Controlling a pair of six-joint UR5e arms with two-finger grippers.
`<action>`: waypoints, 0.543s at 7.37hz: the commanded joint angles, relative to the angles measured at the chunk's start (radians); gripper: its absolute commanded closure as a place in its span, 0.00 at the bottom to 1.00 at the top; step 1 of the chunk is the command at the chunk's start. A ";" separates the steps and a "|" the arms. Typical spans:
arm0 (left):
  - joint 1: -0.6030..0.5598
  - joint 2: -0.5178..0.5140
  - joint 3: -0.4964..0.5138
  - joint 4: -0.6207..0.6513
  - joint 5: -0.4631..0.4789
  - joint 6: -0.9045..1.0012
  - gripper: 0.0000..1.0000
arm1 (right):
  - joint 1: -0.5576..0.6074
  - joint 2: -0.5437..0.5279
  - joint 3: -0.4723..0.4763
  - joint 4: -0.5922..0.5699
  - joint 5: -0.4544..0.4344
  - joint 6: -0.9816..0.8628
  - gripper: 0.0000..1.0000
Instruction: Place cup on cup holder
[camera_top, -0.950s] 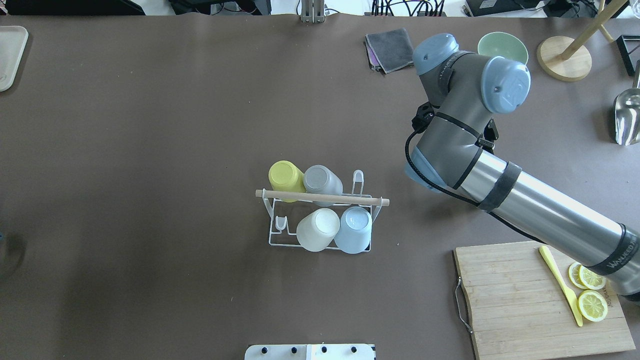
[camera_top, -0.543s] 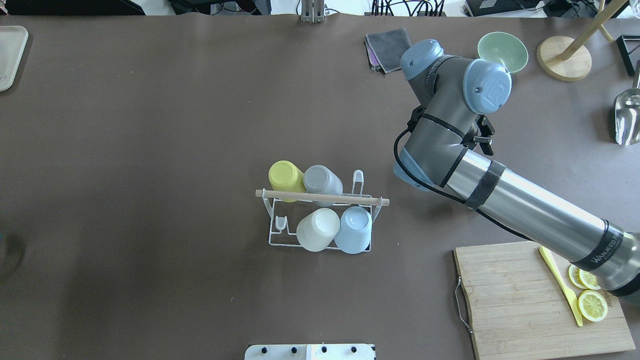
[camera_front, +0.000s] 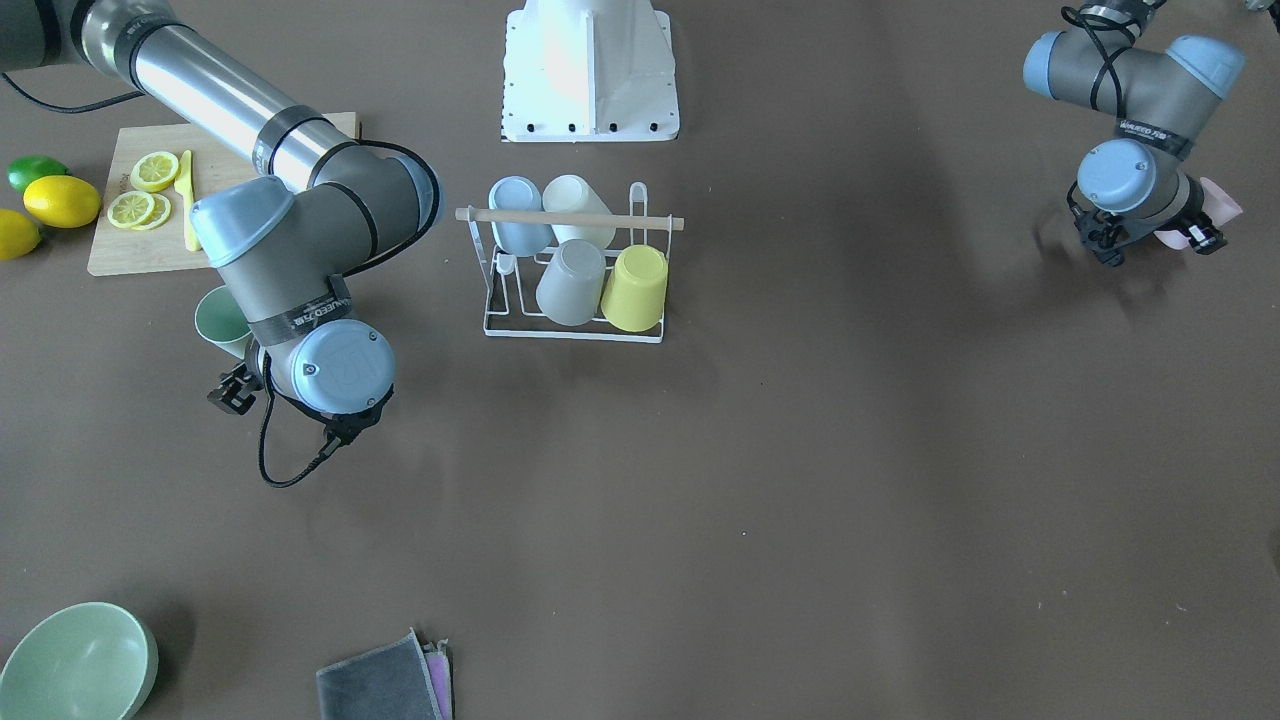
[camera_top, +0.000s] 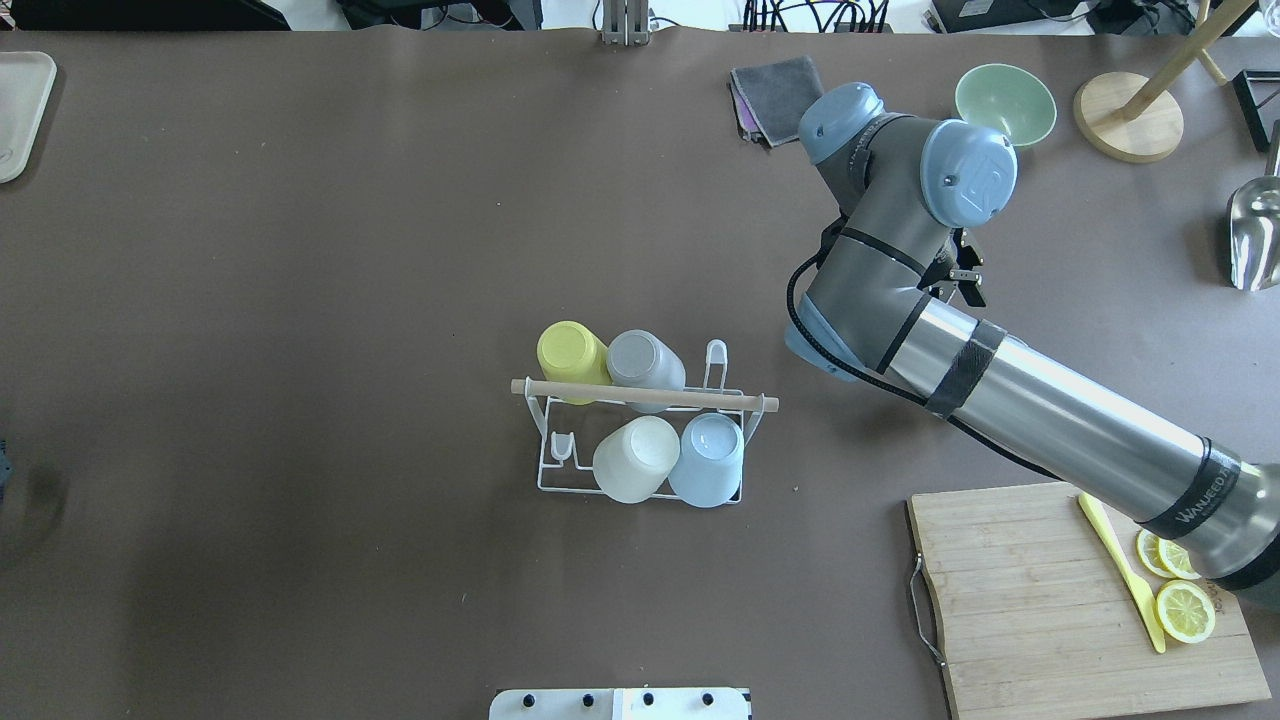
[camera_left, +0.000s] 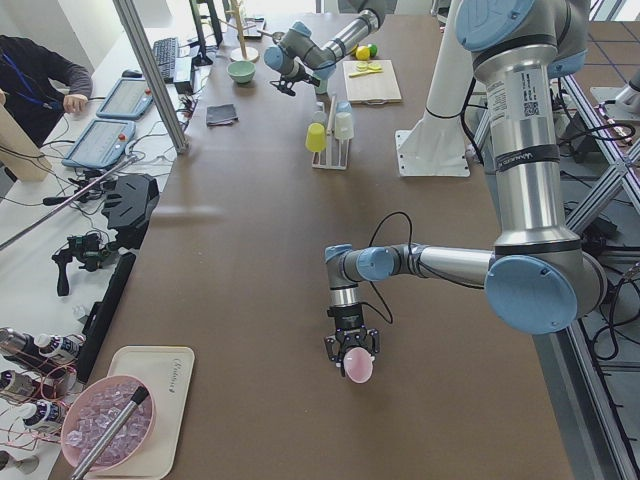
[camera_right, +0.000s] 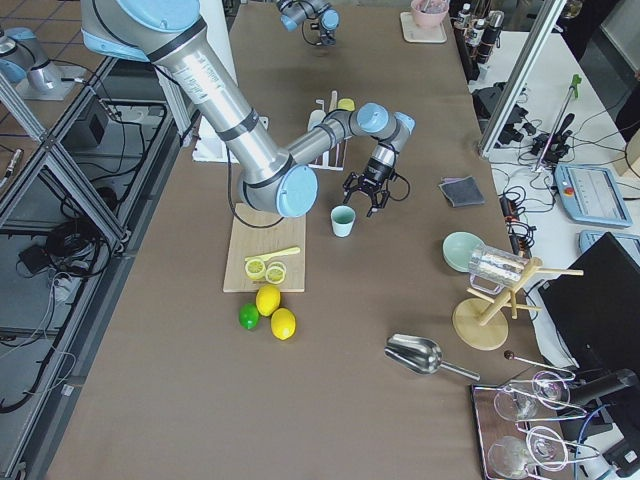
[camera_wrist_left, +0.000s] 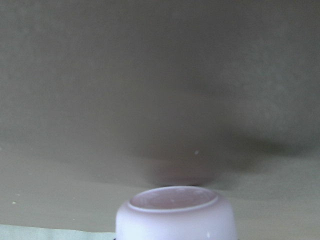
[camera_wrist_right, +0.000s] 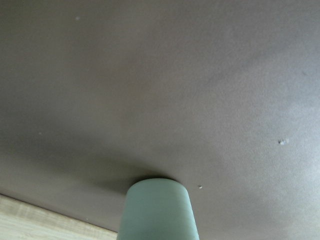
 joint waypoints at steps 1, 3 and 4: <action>-0.021 -0.008 -0.056 0.001 -0.001 0.003 0.47 | -0.017 0.009 -0.003 -0.054 -0.029 -0.034 0.01; -0.093 -0.028 -0.148 0.012 -0.001 0.005 0.47 | -0.019 0.012 -0.013 -0.076 -0.031 -0.035 0.01; -0.120 -0.048 -0.190 0.015 0.001 0.005 0.47 | -0.022 0.012 -0.014 -0.080 -0.031 -0.035 0.01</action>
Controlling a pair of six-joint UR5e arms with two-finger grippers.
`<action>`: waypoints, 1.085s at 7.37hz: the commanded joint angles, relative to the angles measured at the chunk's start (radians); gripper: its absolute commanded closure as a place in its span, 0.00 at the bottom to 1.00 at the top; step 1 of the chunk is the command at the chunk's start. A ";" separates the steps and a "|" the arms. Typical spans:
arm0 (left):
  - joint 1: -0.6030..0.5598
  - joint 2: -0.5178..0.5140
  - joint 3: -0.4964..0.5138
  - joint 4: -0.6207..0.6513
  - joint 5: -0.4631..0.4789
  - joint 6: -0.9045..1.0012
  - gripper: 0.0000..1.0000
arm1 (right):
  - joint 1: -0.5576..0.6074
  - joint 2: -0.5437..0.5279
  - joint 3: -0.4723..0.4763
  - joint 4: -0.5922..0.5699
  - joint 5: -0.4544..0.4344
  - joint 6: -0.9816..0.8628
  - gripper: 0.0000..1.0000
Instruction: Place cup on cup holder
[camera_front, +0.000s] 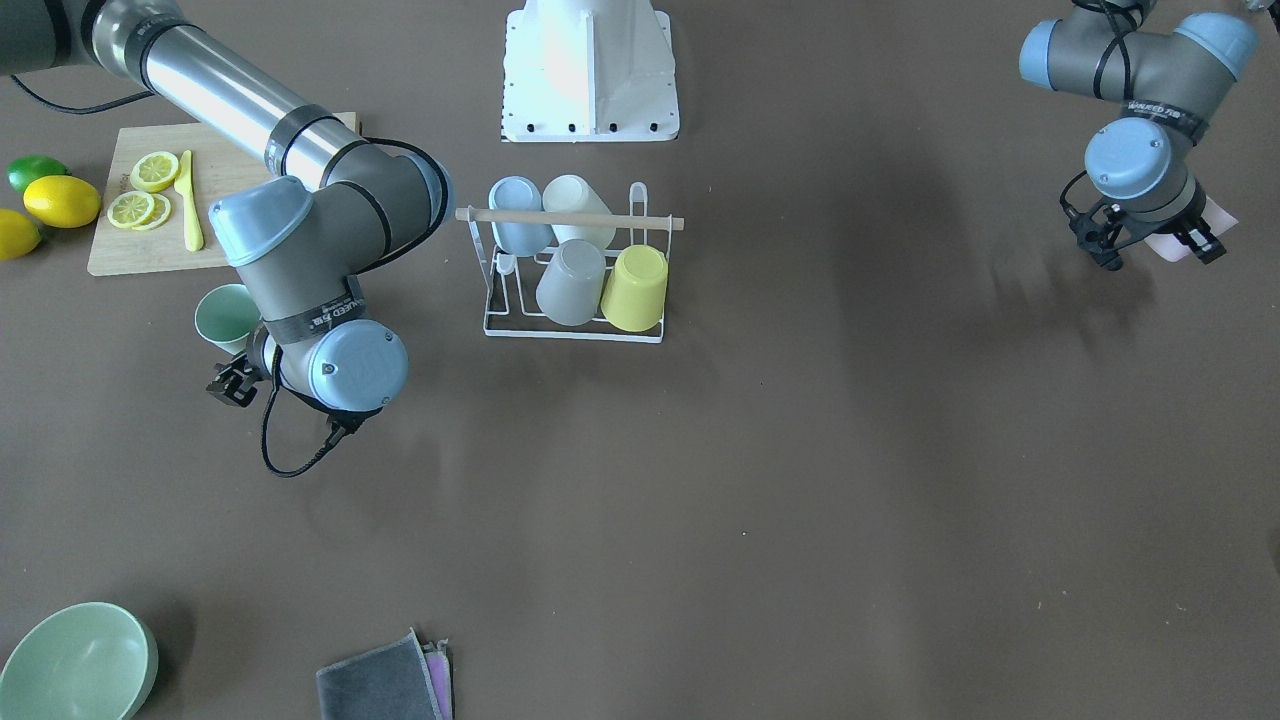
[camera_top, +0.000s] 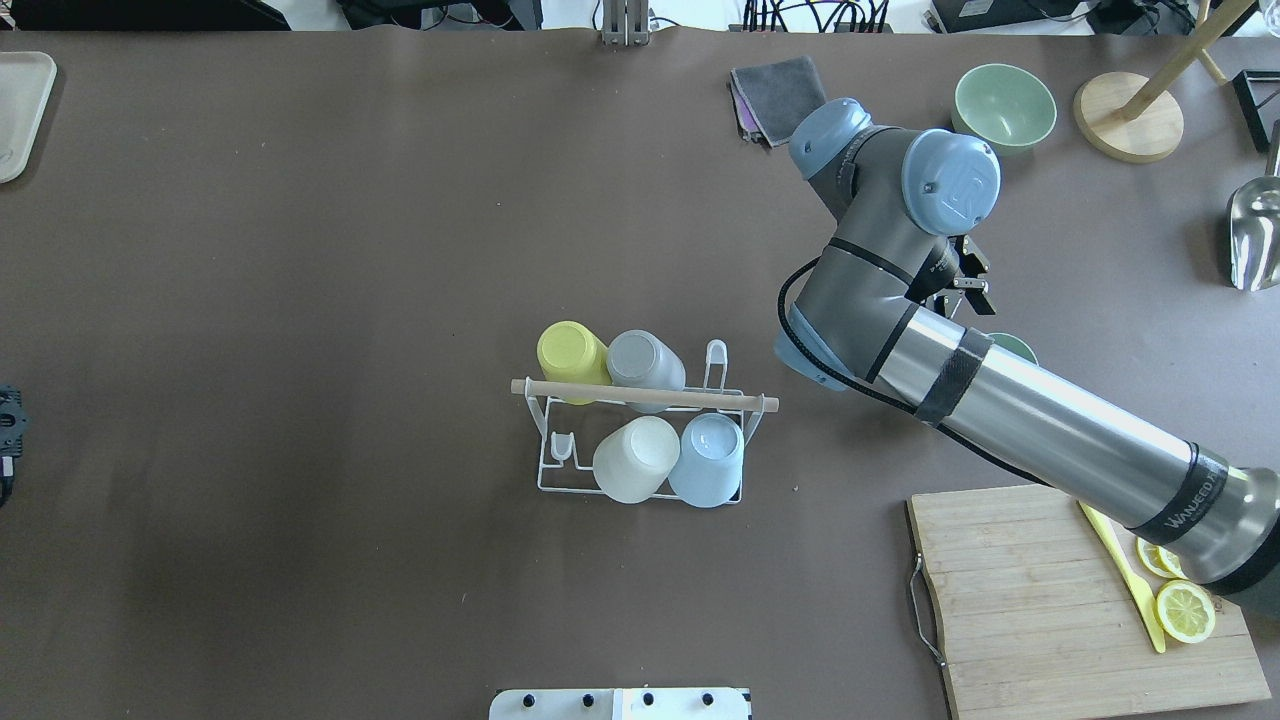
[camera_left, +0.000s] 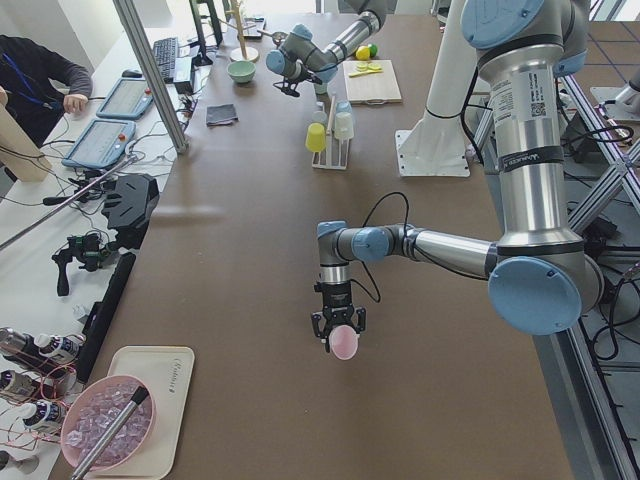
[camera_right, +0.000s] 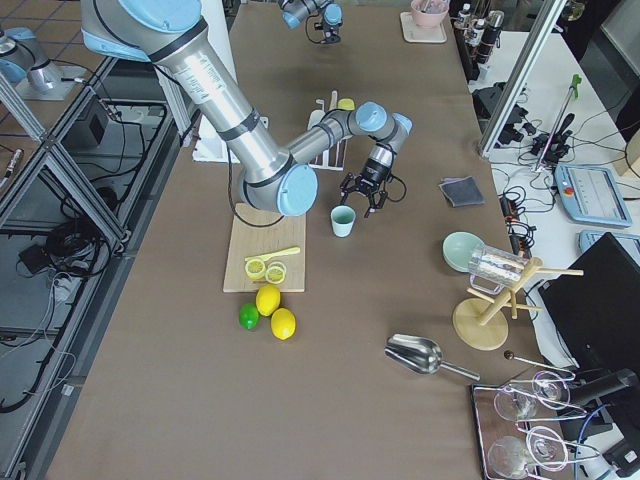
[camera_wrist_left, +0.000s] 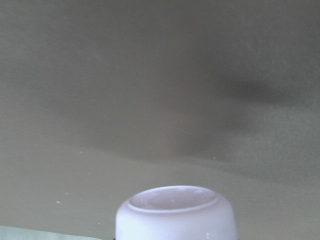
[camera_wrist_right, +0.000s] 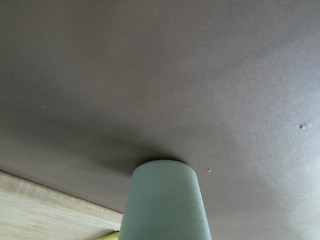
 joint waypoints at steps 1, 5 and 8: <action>-0.051 -0.076 -0.065 0.037 0.002 0.000 0.47 | -0.013 -0.002 -0.005 -0.013 -0.002 -0.001 0.01; -0.113 -0.306 -0.088 0.166 0.006 -0.036 0.43 | -0.034 -0.013 -0.010 -0.013 -0.005 0.004 0.01; -0.140 -0.308 -0.213 0.151 -0.002 -0.217 0.46 | -0.053 -0.017 -0.040 -0.013 -0.048 0.001 0.01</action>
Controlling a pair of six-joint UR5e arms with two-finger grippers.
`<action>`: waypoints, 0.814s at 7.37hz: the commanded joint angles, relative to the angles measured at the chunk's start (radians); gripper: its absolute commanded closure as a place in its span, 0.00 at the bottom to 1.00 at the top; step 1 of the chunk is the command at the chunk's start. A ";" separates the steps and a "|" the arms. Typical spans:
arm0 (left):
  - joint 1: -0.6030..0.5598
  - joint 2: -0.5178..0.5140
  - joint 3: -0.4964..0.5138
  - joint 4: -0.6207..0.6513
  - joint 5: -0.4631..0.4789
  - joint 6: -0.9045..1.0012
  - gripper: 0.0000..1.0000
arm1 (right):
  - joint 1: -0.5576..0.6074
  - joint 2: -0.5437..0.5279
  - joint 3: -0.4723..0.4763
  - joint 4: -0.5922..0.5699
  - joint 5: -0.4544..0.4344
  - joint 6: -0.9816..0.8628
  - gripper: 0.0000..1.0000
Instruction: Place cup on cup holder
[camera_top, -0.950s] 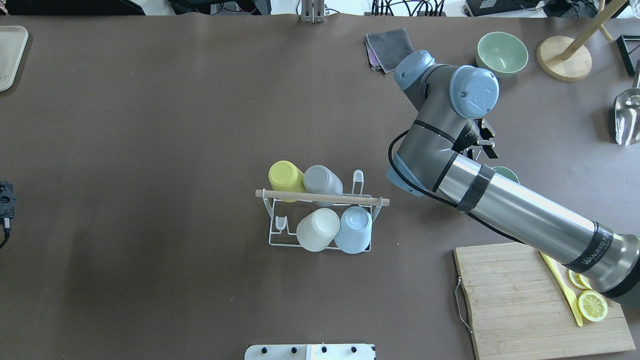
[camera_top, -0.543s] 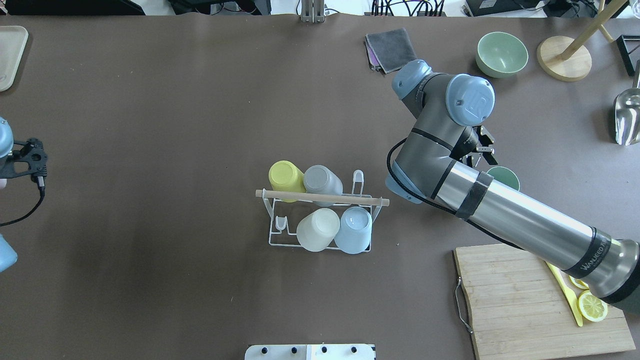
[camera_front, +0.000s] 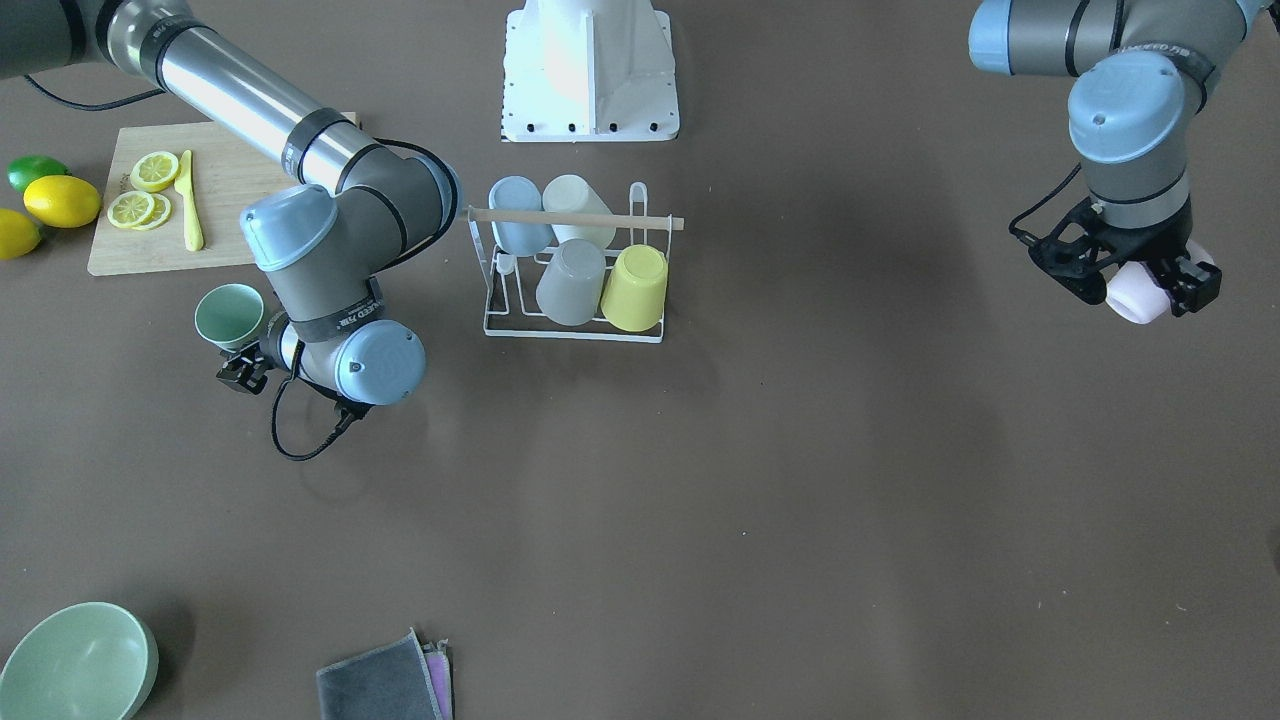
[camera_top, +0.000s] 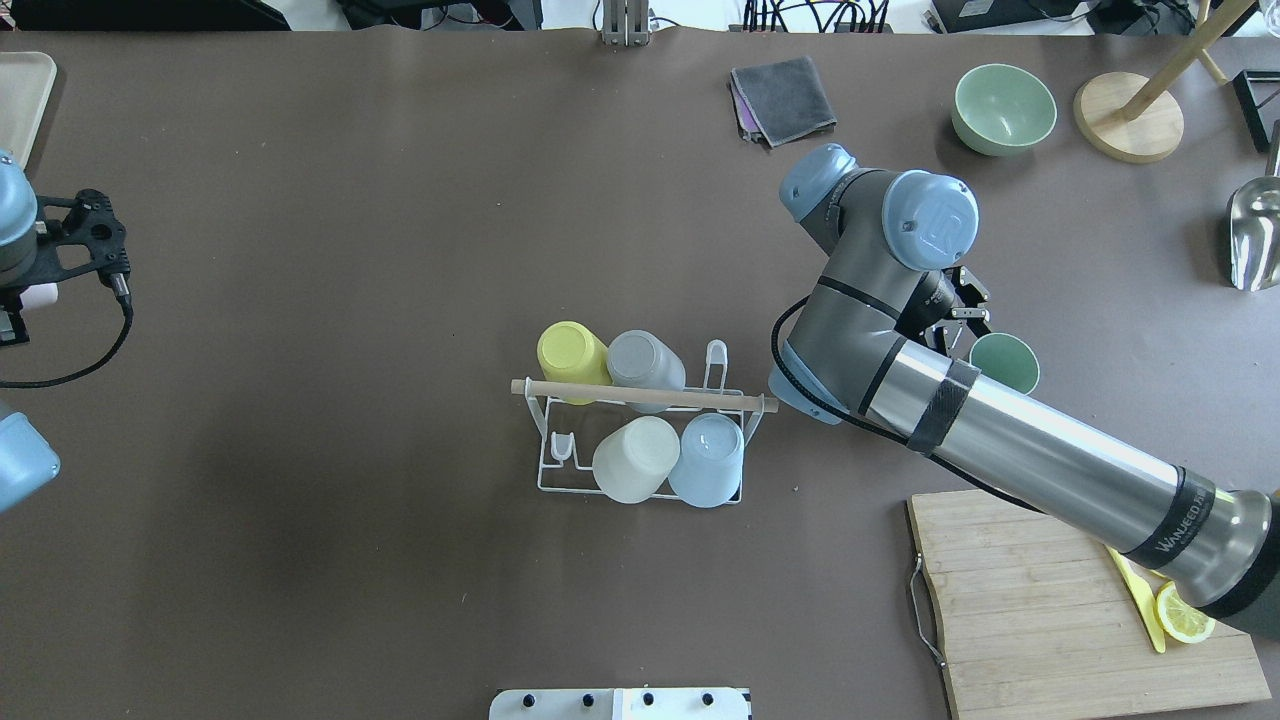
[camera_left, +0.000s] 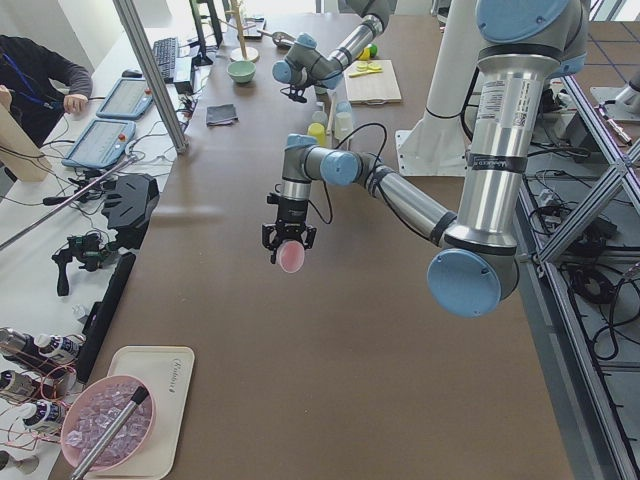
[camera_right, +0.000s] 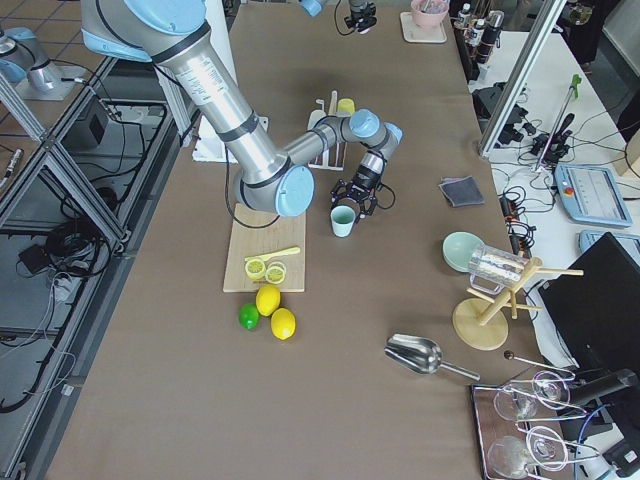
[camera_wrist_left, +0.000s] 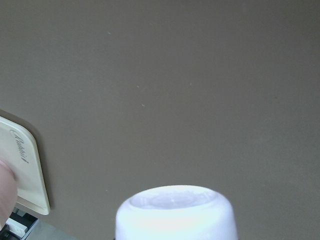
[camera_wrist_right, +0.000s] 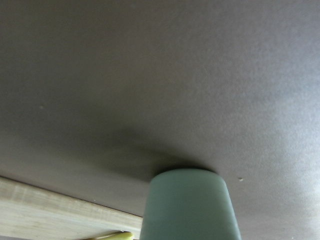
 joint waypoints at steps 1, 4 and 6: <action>-0.036 -0.004 -0.080 -0.015 -0.009 -0.141 0.46 | -0.001 -0.002 -0.011 0.000 -0.016 -0.003 0.01; -0.164 0.043 -0.071 -0.253 -0.279 -0.243 0.53 | 0.004 -0.016 -0.017 0.000 -0.016 -0.003 0.01; -0.174 0.060 -0.055 -0.375 -0.326 -0.266 0.55 | 0.005 -0.014 -0.015 0.000 -0.012 -0.003 0.01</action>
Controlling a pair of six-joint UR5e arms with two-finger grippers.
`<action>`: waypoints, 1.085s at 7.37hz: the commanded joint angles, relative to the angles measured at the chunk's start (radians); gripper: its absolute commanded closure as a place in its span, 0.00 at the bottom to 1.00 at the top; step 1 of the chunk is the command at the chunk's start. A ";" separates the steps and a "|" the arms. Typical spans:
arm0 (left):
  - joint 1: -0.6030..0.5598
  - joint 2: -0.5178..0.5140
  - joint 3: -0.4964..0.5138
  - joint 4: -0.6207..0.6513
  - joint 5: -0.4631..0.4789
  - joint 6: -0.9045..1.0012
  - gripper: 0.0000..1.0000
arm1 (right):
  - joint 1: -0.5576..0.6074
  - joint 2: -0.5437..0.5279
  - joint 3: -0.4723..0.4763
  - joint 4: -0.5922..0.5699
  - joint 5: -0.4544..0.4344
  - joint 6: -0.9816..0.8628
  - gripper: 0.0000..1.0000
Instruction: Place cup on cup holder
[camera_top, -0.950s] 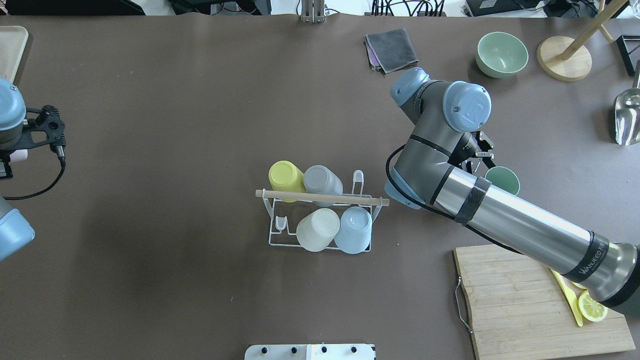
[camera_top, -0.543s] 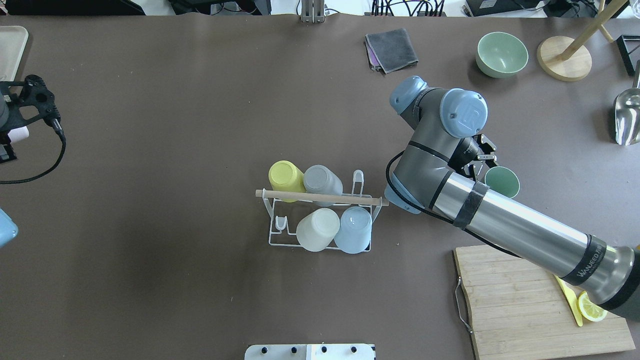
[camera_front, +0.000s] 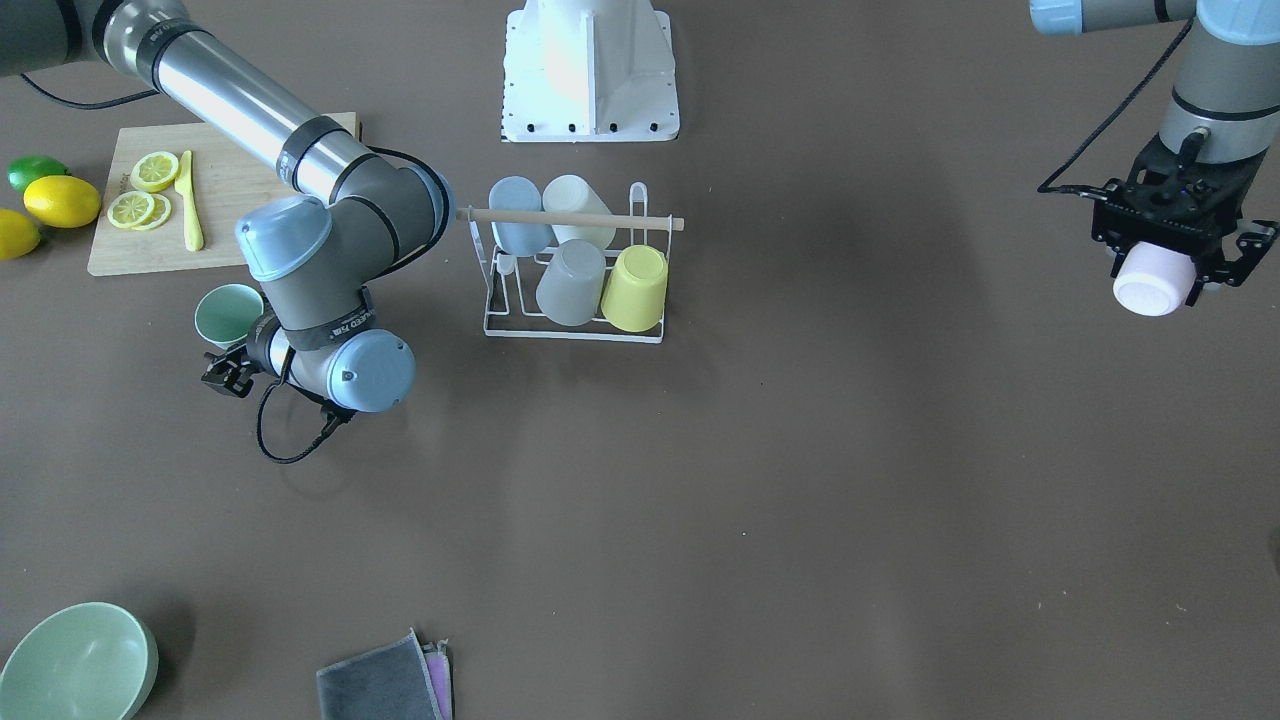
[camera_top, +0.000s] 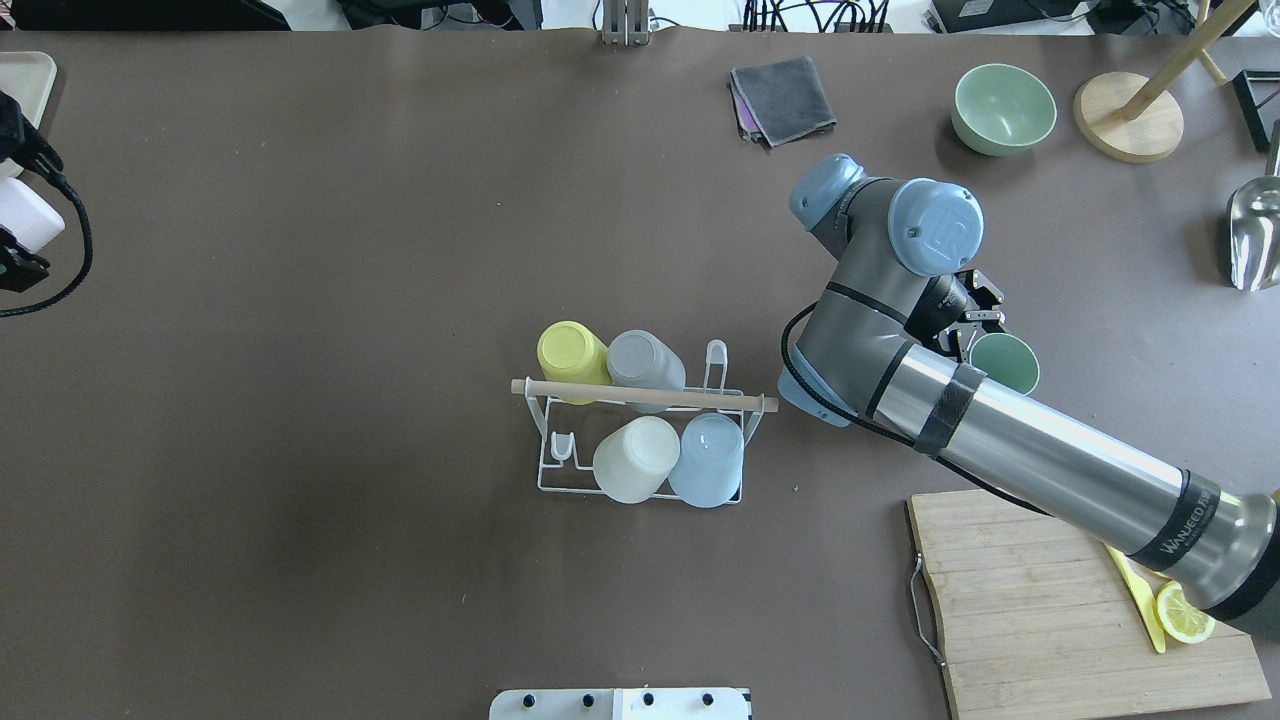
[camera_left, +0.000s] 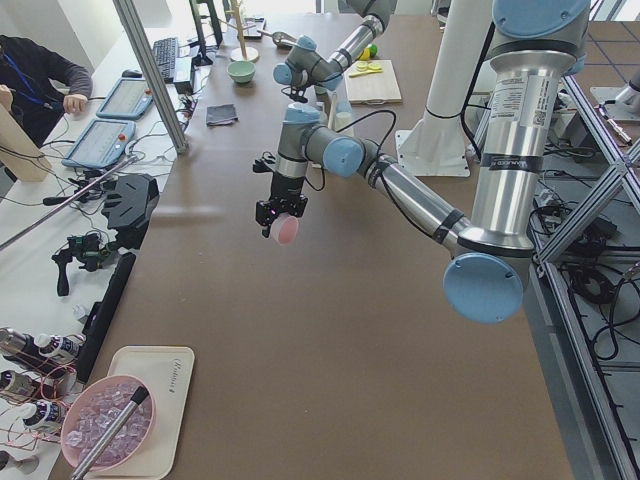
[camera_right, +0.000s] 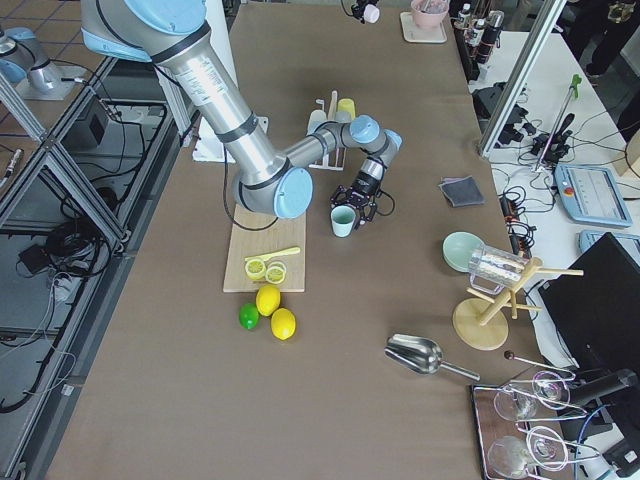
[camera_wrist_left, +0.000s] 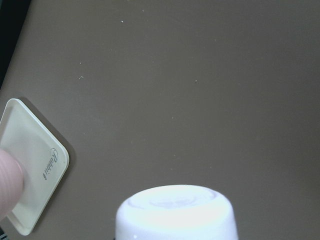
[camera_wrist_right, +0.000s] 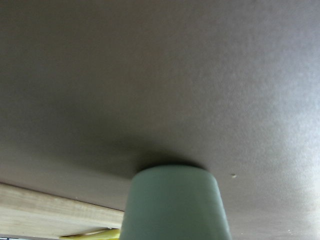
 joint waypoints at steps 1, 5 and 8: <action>-0.019 0.011 0.008 -0.162 -0.071 -0.030 0.55 | -0.001 -0.001 0.001 -0.001 0.004 0.000 0.01; -0.014 0.016 0.107 -0.740 -0.234 -0.110 0.55 | -0.001 -0.007 0.011 -0.005 0.004 0.000 0.65; -0.005 0.020 0.176 -1.177 -0.286 -0.113 0.55 | 0.037 -0.045 0.147 -0.009 0.010 0.006 0.70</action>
